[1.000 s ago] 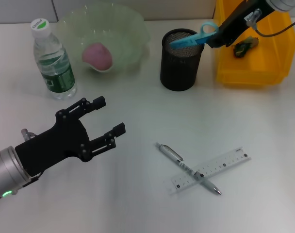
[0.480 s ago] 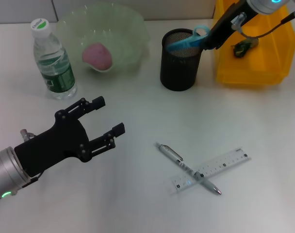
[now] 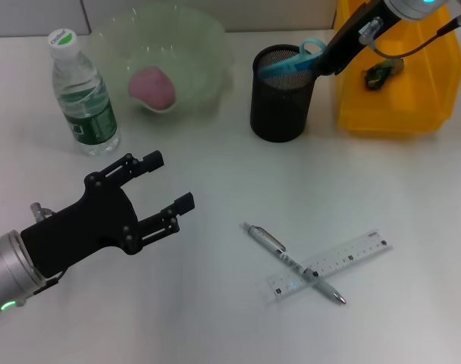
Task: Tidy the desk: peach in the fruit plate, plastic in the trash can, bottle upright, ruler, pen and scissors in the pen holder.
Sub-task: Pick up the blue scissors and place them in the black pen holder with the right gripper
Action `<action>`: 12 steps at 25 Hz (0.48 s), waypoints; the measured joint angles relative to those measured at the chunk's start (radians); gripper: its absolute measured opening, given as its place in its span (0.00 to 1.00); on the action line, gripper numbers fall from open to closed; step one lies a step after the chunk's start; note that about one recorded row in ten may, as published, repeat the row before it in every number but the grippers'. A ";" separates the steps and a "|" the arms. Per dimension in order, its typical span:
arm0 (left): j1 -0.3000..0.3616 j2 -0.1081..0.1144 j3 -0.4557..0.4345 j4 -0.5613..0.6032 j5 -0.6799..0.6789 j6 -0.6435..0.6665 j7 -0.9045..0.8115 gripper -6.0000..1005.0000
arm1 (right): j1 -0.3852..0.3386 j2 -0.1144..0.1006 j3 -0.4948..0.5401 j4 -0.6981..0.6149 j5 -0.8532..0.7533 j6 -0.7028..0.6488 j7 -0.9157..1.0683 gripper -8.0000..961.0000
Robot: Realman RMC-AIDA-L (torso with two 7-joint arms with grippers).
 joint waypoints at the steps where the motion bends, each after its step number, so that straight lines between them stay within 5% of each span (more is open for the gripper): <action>1: 0.001 0.000 0.000 0.000 0.000 0.002 -0.001 0.78 | 0.000 0.000 0.002 -0.003 0.000 0.001 0.007 0.12; 9: 0.004 0.000 0.000 0.000 -0.001 0.005 -0.001 0.78 | -0.010 0.003 0.000 -0.025 0.005 0.001 0.022 0.12; 12: 0.006 0.000 0.000 0.000 -0.001 0.006 -0.001 0.78 | -0.010 0.004 0.000 -0.025 0.006 0.002 0.022 0.23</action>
